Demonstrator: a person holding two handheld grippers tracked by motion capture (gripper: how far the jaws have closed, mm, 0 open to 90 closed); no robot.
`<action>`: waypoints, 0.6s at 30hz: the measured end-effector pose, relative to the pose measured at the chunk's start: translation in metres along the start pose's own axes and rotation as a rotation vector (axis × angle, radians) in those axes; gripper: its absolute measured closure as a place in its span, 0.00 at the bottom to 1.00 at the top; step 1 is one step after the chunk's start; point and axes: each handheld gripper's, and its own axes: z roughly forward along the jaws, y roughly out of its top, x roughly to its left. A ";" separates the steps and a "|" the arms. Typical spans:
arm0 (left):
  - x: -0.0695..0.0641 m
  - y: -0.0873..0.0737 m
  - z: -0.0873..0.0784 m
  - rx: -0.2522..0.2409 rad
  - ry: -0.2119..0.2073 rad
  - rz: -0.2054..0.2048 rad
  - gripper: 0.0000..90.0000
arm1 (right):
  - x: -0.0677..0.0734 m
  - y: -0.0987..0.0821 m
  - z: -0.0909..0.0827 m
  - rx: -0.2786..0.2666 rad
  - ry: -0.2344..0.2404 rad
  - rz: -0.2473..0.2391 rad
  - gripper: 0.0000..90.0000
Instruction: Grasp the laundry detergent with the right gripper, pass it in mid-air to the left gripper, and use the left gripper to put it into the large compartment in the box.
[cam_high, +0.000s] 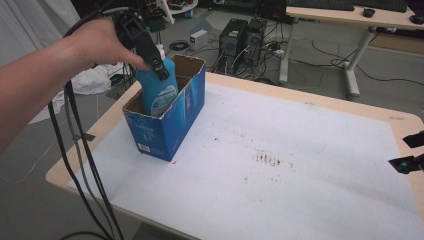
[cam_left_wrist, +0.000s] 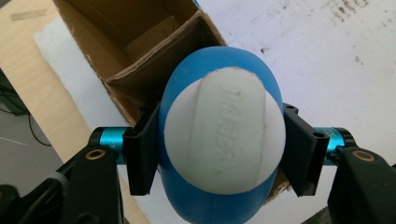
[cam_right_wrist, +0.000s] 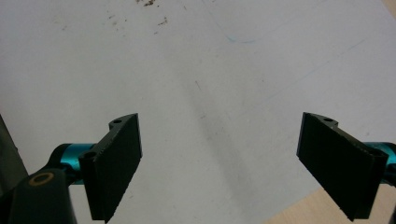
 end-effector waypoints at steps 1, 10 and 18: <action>0.000 -0.001 0.003 0.006 0.000 0.001 0.42 | 0.000 -0.001 0.000 -0.001 0.000 0.002 0.15; 0.003 -0.005 0.025 0.036 -0.010 0.022 0.42 | 0.000 -0.007 -0.001 -0.004 0.000 0.010 0.15; 0.004 -0.011 0.040 0.055 -0.021 0.057 0.42 | -0.001 -0.013 -0.002 -0.001 -0.004 0.018 0.15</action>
